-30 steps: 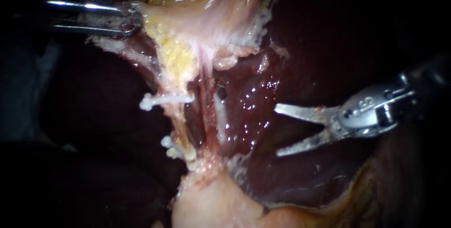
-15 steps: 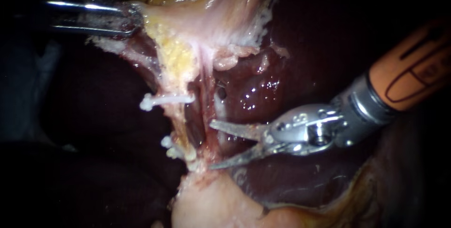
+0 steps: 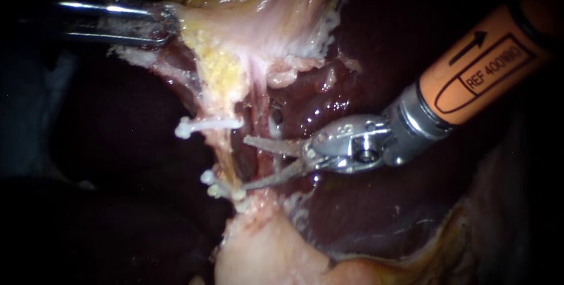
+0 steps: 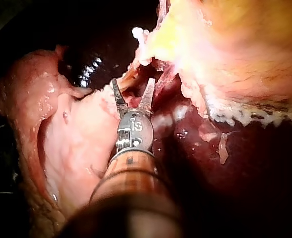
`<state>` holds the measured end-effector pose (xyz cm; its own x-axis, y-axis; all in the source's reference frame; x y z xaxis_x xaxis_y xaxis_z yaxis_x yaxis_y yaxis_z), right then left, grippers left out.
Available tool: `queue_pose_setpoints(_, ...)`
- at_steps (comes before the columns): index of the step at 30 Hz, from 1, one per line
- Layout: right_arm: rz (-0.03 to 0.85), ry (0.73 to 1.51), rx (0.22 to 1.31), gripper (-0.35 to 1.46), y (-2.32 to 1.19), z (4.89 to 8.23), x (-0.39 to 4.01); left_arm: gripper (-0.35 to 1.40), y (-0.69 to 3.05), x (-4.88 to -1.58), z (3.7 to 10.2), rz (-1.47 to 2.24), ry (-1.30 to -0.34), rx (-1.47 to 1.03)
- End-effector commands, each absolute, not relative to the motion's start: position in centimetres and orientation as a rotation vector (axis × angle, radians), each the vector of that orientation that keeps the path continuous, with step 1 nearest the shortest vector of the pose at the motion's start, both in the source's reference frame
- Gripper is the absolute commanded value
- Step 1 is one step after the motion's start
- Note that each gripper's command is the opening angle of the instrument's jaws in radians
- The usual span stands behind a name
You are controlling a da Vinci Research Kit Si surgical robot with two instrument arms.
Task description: Go to the cutting position left tube
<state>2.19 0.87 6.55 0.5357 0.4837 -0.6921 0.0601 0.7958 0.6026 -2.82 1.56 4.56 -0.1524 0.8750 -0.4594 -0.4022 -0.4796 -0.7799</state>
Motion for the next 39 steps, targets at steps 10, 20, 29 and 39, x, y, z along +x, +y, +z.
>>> queue_pose_setpoints(10,0.243,1.068,0.722,1.41,0.84,6.57,2.41,-0.35,1.56,-2.83,4.56,1.777,-0.617,-1.177)
queue_pose_setpoints(20,0.243,1.112,0.760,1.40,0.81,6.52,2.83,-0.35,1.56,-2.83,4.56,1.772,-0.619,-1.173)
queue_pose_setpoints(29,0.308,1.145,0.765,1.36,0.78,6.46,3.15,-0.35,1.56,-2.85,4.56,1.772,-0.618,-1.173)
queue_pose_setpoints(39,0.326,1.193,0.794,1.40,0.72,6.04,3.24,-0.35,1.56,-2.85,4.56,1.771,-0.618,-1.173)
